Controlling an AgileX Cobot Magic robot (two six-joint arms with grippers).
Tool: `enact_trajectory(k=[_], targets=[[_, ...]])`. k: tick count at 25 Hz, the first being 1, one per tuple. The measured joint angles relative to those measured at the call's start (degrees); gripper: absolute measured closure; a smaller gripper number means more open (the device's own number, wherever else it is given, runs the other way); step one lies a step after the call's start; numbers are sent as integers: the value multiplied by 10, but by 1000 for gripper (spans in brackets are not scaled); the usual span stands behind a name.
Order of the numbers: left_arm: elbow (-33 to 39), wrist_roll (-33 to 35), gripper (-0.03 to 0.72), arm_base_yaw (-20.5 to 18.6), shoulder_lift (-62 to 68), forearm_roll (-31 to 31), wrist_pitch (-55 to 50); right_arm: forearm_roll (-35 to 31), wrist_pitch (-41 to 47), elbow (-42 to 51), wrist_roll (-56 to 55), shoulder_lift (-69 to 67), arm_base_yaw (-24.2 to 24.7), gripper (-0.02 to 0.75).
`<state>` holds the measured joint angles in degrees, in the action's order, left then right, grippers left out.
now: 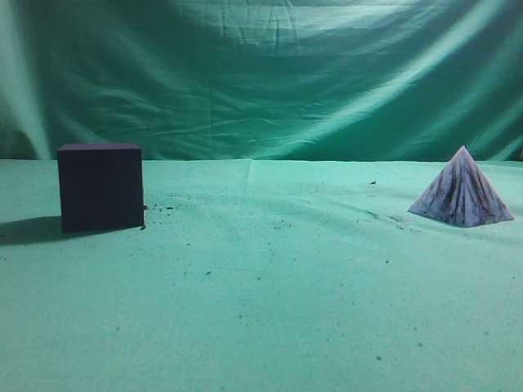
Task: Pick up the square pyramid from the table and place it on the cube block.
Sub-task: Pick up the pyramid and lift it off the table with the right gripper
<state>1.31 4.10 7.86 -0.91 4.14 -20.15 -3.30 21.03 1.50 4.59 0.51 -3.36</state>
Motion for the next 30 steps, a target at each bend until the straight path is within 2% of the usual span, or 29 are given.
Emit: enact_trajectory(k=[30], targets=[[0,0,688,0,0,0,0,-1,-6,1,0,0,0,738]])
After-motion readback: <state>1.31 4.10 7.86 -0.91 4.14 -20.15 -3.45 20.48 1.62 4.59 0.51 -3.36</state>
